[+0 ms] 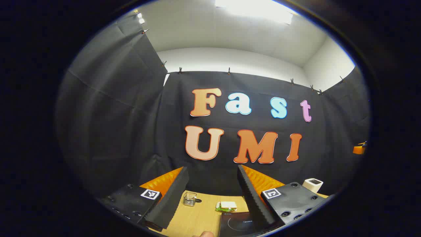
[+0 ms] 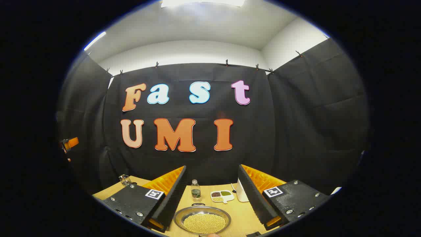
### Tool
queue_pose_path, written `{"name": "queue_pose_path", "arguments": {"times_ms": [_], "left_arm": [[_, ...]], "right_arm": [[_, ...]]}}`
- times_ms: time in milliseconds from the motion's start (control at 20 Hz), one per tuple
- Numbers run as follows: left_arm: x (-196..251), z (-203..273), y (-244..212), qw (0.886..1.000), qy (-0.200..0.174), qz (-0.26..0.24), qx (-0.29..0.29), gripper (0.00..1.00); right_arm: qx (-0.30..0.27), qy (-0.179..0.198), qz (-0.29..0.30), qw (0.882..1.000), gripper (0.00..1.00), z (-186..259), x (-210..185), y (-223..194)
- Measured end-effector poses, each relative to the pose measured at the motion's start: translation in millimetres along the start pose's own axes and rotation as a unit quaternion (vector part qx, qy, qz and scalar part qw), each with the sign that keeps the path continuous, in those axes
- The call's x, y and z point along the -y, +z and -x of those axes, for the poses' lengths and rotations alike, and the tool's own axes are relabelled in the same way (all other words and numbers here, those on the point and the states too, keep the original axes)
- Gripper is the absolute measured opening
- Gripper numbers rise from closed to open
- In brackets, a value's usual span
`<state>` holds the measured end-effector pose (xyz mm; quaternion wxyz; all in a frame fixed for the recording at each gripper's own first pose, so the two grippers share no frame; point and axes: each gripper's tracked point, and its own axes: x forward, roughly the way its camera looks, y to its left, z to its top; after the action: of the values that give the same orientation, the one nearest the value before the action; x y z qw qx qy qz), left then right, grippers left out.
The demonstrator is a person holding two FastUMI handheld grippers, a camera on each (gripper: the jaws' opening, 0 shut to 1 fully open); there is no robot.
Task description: First push the handle of the pot to place it horizontally, then grasp the pot with both hands and set it on the induction cooktop.
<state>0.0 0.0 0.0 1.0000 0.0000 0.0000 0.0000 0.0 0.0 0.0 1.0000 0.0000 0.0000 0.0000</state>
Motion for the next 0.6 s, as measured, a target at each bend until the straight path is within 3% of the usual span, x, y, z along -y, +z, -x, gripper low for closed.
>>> {"name": "queue_pose_path", "arguments": {"times_ms": [50, 500, 550, 600], "left_arm": [[2.4, -0.7, -0.1, 1.000, -0.003, 0.004, -0.004, 0.99], [9.1, -3.4, 7.8, 1.000, 0.000, -0.003, 0.003, 0.98], [11.5, -2.5, 9.4, 1.000, -0.003, -0.005, 0.004, 0.98], [12.1, -1.1, 10.9, 1.000, -0.003, -0.008, 0.005, 0.97]], "right_arm": [[-0.001, -0.006, -0.003, 1.000, 0.95, 1.4, 4.7, -0.6], [0.002, -0.006, -0.013, 1.000, 0.95, 4.5, 17.1, -3.8], [0.000, -0.006, -0.017, 1.000, 1.00, 3.8, 18.2, -5.1], [-0.002, -0.006, -0.021, 1.000, 0.95, 3.8, 19.5, -7.2]]}}
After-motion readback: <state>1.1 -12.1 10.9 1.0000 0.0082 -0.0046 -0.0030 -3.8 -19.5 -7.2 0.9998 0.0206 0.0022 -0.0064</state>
